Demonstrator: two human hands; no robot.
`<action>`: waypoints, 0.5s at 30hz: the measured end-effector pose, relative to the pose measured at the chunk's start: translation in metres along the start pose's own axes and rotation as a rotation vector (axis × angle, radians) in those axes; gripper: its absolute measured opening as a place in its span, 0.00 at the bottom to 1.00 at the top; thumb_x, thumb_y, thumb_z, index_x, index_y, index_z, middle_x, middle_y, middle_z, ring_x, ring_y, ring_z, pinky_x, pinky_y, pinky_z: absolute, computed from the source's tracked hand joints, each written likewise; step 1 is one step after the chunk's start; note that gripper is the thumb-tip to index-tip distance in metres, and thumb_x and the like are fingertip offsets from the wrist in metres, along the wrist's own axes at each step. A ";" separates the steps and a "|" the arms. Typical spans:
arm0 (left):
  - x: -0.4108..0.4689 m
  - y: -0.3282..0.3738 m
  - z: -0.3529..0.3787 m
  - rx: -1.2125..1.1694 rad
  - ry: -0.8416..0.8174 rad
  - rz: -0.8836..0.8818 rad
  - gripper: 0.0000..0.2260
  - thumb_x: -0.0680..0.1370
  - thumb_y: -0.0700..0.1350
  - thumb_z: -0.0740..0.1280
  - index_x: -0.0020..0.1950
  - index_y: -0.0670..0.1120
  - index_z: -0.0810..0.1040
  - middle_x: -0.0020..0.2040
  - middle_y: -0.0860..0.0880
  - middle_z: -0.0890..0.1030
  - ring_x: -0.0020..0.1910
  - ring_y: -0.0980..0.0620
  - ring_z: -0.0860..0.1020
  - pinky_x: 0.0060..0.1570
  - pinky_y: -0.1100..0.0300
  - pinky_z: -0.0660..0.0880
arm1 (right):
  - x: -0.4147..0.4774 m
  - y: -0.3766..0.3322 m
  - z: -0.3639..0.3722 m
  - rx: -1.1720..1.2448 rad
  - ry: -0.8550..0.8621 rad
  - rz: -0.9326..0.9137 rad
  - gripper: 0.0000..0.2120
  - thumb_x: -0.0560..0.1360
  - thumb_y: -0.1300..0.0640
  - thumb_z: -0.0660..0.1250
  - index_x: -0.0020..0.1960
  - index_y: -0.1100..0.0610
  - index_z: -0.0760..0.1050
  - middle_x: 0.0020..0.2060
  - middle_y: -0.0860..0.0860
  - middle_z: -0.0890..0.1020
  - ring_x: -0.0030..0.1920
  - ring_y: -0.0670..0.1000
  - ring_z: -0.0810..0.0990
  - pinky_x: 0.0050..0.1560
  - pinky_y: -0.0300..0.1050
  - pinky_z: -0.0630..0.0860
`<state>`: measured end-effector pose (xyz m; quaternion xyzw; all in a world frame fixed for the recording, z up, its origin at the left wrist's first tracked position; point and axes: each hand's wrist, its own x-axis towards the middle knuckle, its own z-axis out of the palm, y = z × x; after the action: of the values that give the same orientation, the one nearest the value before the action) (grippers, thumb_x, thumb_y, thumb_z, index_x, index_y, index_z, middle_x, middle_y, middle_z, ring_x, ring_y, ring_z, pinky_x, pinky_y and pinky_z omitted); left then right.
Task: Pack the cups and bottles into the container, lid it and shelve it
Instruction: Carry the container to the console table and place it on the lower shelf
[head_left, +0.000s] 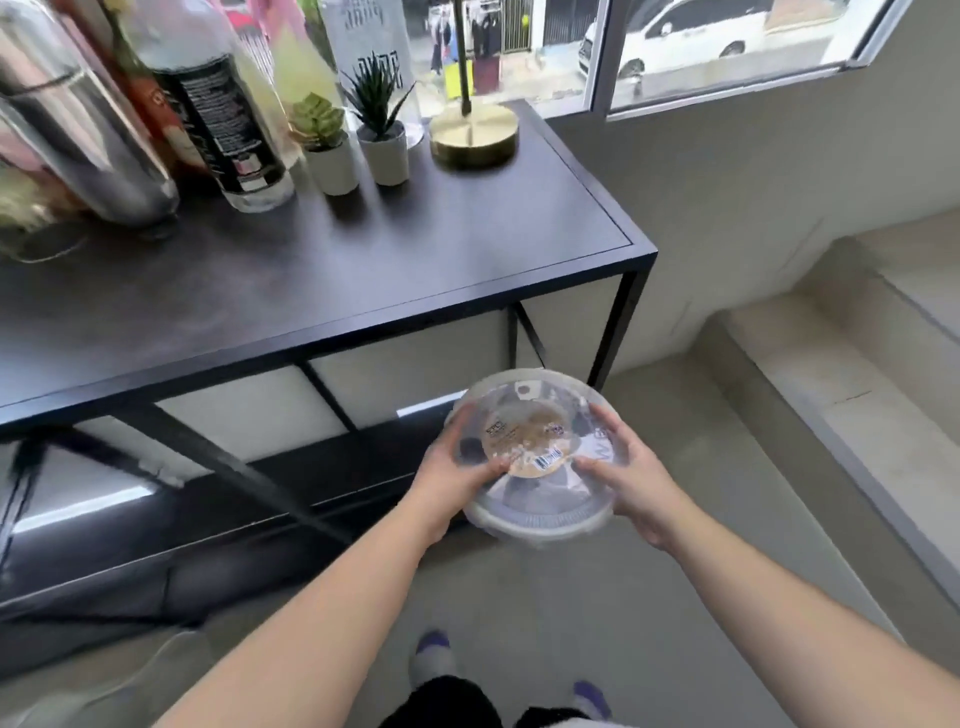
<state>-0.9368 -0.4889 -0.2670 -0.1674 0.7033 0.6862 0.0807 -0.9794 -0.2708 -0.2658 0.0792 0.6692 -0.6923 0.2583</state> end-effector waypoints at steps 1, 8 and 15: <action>0.008 -0.006 -0.001 -0.002 -0.013 -0.011 0.33 0.66 0.42 0.77 0.64 0.65 0.68 0.59 0.65 0.73 0.54 0.71 0.74 0.49 0.72 0.73 | 0.008 0.006 0.001 0.002 0.000 0.010 0.32 0.71 0.64 0.71 0.69 0.42 0.66 0.67 0.43 0.72 0.52 0.51 0.82 0.46 0.52 0.78; 0.074 -0.059 -0.023 0.000 0.037 -0.037 0.38 0.68 0.36 0.75 0.72 0.55 0.61 0.70 0.51 0.68 0.67 0.50 0.70 0.65 0.49 0.70 | 0.081 0.047 0.020 0.048 0.043 0.055 0.30 0.71 0.66 0.70 0.66 0.41 0.70 0.65 0.46 0.74 0.60 0.57 0.79 0.49 0.53 0.74; 0.148 -0.098 -0.047 -0.046 0.126 -0.022 0.38 0.67 0.37 0.75 0.71 0.60 0.63 0.68 0.51 0.66 0.61 0.51 0.74 0.61 0.50 0.74 | 0.165 0.066 0.034 -0.013 -0.034 -0.040 0.31 0.70 0.67 0.70 0.67 0.43 0.68 0.53 0.38 0.75 0.50 0.44 0.83 0.43 0.47 0.81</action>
<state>-1.0355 -0.5545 -0.4073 -0.2198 0.6893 0.6892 0.0397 -1.0822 -0.3430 -0.3962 0.0524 0.6707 -0.6941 0.2563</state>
